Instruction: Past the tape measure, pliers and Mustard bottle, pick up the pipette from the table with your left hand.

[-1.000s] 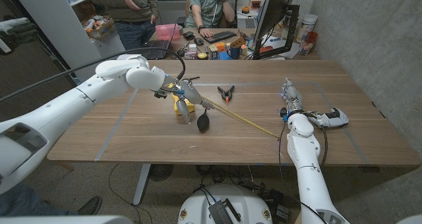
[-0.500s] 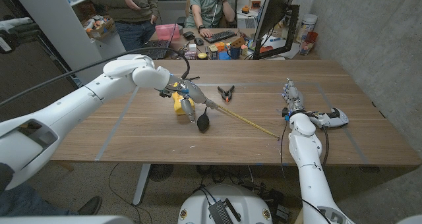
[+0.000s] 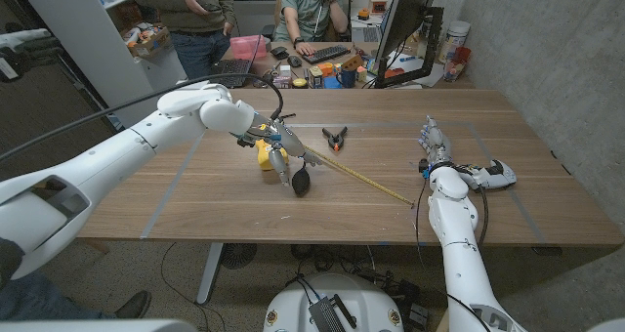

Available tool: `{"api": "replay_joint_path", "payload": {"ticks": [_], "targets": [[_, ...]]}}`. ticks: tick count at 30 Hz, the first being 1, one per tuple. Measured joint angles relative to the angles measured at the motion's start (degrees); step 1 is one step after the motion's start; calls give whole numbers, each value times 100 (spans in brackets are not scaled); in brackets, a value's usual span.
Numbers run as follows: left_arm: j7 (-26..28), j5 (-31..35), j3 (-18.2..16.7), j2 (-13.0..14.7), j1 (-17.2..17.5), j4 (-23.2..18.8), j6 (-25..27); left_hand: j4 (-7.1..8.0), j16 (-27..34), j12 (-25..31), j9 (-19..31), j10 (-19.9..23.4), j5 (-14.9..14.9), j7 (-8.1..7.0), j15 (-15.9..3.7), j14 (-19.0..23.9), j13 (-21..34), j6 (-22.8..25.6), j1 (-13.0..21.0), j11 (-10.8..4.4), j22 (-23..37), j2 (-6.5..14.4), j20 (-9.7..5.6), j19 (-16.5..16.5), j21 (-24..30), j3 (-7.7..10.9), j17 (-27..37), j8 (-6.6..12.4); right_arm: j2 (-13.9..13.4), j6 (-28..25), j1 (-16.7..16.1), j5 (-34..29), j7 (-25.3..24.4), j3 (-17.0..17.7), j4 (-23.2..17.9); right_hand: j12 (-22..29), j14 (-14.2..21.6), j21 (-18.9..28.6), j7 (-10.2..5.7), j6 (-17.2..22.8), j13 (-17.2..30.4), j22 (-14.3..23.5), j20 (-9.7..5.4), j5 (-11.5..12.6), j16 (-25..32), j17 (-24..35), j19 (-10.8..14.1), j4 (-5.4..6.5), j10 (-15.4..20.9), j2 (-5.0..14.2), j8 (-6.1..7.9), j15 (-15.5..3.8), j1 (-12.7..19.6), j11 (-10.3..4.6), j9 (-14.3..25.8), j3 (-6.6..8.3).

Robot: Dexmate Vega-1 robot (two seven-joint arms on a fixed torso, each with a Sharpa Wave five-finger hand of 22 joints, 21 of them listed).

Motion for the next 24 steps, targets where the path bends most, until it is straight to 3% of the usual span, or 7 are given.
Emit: {"api": "replay_joint_path", "payload": {"ticks": [6,9,11,15,17,19,24], "targets": [[-97,-36,57,-16,18,-4,75,-6,0,0,0,1,22,-8,-26,46,0,28,0,-1,0,0,12,12,0,-39,0,11,15,-1,-11,0,-1,31,10,0,0,1,0,0,0,2,39,0,0,0,41,24,-31,38,0,0,-38,-31,0,-24],[-127,-41,86,-34,28,-4,109,-17,75,58,-2,69,52,-18,-34,208,1,76,0,-5,0,0,122,168,53,-129,0,11,19,16,-16,10,0,46,38,0,0,1,0,0,0,7,39,0,0,0,40,23,-31,39,0,-1,-38,-31,0,-24],[-149,-41,107,-52,37,-4,151,-35,150,156,0,259,113,-63,-63,499,9,230,90,-40,6,13,183,566,169,-255,-1,79,23,39,-20,24,5,59,69,0,0,1,0,0,0,8,41,0,0,0,38,24,-31,39,0,-1,-38,-31,0,-23],[-198,-47,143,-100,60,1,285,-75,328,475,12,819,174,-182,-160,1455,107,741,707,-162,13,-5,194,1921,501,-593,42,214,27,73,-34,52,16,92,120,0,0,2,0,0,0,11,52,0,0,0,27,24,-31,39,0,-1,-37,-31,0,-23],[-245,-66,165,-138,75,2,406,-79,440,695,29,1168,173,-228,-211,2050,188,1029,1123,-201,4,-15,62,2646,641,-804,92,263,32,94,-43,72,23,110,146,0,0,2,0,0,0,11,52,0,0,0,27,24,-30,39,0,-1,-37,-31,0,-23],[-258,-67,174,-153,91,-4,524,-71,576,912,55,1540,121,-294,-260,2586,273,1371,1465,-263,6,16,-127,3081,700,-943,155,353,37,106,-55,83,27,130,165,0,1,4,0,0,0,17,52,0,0,0,27,23,-30,39,0,-1,-37,-31,0,-23],[-175,1,184,-182,170,-89,779,-40,1081,1603,116,2761,-94,-433,-592,4199,593,2816,2379,-459,112,159,-776,4078,986,-989,374,786,45,141,-88,115,37,175,189,0,-1,13,-1,-1,0,14,74,0,0,0,49,-1,-30,39,0,-3,-37,-31,0,-48]]}}
